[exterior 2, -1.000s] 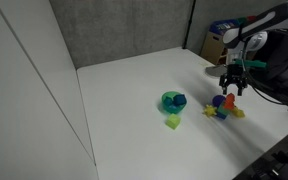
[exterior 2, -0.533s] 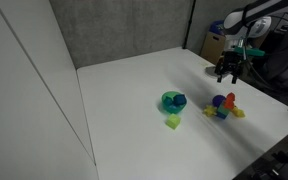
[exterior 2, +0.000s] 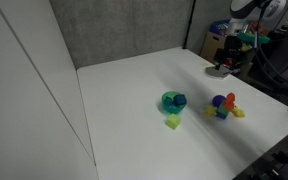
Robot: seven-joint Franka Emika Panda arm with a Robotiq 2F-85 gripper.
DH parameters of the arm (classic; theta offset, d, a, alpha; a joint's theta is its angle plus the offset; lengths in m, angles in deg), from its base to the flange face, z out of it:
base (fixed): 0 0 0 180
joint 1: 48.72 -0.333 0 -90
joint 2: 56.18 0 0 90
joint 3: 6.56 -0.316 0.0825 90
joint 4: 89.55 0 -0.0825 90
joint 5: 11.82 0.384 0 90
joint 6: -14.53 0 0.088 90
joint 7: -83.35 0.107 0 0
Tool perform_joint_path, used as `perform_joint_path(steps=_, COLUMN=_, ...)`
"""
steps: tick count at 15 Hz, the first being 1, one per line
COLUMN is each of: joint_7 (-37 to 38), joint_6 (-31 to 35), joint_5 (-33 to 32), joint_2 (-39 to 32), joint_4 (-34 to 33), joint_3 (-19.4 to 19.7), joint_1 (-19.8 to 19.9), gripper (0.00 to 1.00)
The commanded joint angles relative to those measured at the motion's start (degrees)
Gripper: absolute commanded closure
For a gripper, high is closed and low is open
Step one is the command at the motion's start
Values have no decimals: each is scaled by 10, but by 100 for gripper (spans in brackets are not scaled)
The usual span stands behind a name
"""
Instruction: Put the orange toy on the lime green block
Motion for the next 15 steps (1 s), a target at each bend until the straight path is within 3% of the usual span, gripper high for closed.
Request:
perform_joint_path(steps=1, joint_7=-3, joint_6=72, joint_5=-39, joint_2=95, joint_4=106, joint_3=1, joint_1=-17, gripper=0)
perform_joint_path(steps=8, joint_7=73, joint_6=126, joint_5=-98, joint_2=251, joint_4=239, joint_3=-6, joint_1=-63, gripper=0)
perform_joint_path(steps=13, joint_7=152, joint_6=70, joint_5=-135, joint_2=335, joint_4=245, joint_3=-23, joint_1=-77, gripper=0)
perform_joint_path(steps=15, joint_7=128, joint_6=31, joint_5=-129, joint_2=357, joint_4=231, joint_3=-29, joint_1=-76, gripper=0)
